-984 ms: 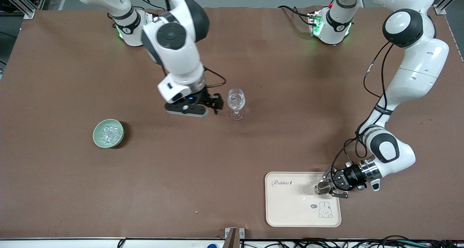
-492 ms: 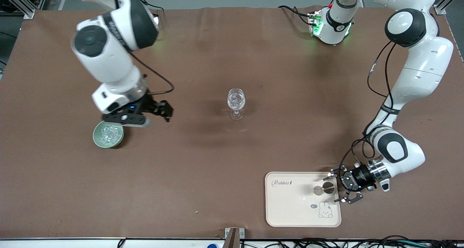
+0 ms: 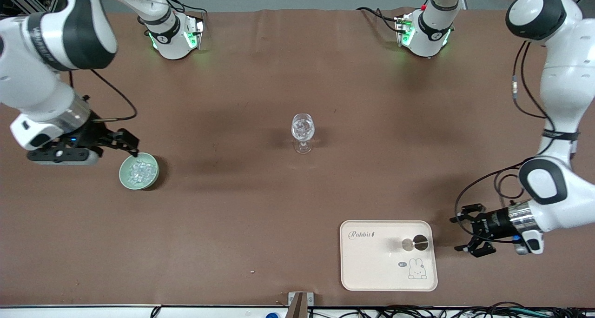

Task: Pour wine and add ice with both arms
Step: 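Set the jigger on the white tray and open the left gripper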

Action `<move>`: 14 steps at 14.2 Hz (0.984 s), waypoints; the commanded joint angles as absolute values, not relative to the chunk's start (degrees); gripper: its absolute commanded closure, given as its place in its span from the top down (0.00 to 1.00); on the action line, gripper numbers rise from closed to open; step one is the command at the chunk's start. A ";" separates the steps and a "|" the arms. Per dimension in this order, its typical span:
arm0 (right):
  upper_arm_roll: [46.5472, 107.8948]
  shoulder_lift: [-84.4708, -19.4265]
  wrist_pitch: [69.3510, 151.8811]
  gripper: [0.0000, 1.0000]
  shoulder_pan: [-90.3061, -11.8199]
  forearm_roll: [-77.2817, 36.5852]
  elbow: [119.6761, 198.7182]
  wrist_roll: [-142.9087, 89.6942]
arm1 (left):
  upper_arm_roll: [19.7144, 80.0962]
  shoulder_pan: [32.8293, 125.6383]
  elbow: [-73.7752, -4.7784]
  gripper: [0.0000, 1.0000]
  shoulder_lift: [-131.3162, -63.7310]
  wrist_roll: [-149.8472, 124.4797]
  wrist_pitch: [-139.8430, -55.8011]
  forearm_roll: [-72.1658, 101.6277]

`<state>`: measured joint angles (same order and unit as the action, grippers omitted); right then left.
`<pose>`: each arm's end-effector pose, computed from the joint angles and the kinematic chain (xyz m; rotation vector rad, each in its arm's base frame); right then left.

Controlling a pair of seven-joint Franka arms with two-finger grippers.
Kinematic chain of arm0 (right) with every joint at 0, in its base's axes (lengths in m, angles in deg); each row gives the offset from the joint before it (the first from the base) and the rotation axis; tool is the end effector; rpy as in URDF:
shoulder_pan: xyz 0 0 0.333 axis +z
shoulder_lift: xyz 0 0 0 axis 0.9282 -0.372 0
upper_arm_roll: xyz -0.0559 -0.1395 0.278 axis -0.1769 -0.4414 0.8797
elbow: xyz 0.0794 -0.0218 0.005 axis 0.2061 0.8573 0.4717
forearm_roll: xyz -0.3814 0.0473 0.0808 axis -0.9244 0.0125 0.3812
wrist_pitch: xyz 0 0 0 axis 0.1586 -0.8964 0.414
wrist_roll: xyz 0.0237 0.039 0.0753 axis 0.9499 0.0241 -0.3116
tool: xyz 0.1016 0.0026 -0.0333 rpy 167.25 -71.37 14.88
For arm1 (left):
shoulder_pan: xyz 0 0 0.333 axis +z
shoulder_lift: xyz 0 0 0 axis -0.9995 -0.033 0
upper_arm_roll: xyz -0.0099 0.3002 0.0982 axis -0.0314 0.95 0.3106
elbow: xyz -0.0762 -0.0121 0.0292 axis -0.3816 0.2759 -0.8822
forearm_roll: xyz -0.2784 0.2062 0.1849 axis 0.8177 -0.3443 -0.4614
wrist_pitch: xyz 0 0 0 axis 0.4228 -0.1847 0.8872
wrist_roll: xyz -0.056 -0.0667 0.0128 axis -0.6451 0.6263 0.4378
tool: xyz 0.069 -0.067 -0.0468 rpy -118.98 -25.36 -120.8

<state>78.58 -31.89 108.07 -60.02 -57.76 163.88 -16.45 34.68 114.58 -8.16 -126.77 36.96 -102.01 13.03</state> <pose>0.5900 0.0423 0.5132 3.1334 -0.0243 0.1619 0.7652 0.0384 0.2724 2.1708 1.4118 -0.2878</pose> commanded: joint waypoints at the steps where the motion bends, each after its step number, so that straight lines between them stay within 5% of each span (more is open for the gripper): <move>1: 80.03 -26.65 104.61 1.00 -63.58 -59.21 165.82 -19.28 | 35.54 113.95 -10.32 1.00 -116.06 36.85 -92.32 4.27; 8: 82.84 -25.23 89.05 1.00 -69.21 -59.13 153.71 -19.29 | 29.04 113.68 -10.32 1.00 -97.23 22.58 -74.46 -2.96; 14: 82.93 -25.58 80.69 1.00 -69.22 -58.86 148.59 -19.20 | 33.58 111.68 -12.15 1.00 -86.07 -2.58 -67.24 -2.09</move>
